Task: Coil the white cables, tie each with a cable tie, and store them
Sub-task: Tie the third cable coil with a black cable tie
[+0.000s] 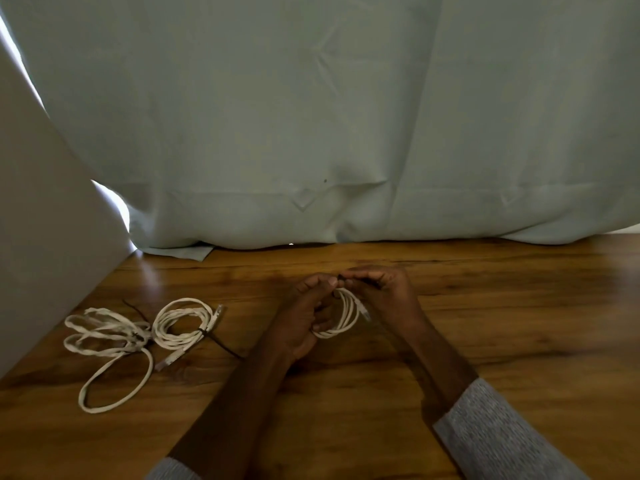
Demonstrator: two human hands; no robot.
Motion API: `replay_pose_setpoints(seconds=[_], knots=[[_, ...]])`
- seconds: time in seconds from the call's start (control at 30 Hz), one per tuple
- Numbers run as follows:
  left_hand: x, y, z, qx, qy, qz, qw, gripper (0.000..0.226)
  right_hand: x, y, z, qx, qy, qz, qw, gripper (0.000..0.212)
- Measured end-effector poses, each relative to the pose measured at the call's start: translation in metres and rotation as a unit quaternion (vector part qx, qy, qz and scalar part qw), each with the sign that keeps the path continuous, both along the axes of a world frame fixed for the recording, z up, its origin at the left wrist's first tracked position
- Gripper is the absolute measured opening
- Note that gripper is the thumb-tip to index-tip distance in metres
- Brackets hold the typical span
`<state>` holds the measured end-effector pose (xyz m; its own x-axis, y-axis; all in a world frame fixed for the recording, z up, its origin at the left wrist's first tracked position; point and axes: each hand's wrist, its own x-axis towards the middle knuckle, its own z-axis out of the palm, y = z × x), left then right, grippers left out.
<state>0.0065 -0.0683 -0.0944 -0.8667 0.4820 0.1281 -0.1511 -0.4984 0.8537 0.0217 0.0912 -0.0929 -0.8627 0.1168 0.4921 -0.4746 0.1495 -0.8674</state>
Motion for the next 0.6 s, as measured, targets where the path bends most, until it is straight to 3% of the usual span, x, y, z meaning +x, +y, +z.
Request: replay_pose_setpoints(seconds=[0.3,0.5,0.6], knots=[[0.003,0.0,0.001,-0.002,0.001,-0.005,1.0,0.013,0.002,0.006,0.001,0.035,0.008,0.015,0.999,0.017],[0.0,0.0,-0.001,0.013,0.002,-0.011,1.0,0.011,0.009,0.002,0.011,-0.045,-0.01,0.035,0.998,0.026],[-0.001,-0.002,-0.001,0.024,-0.001,-0.012,1.0,0.011,0.011,0.004,0.013,-0.033,-0.007,0.047,0.998,0.024]])
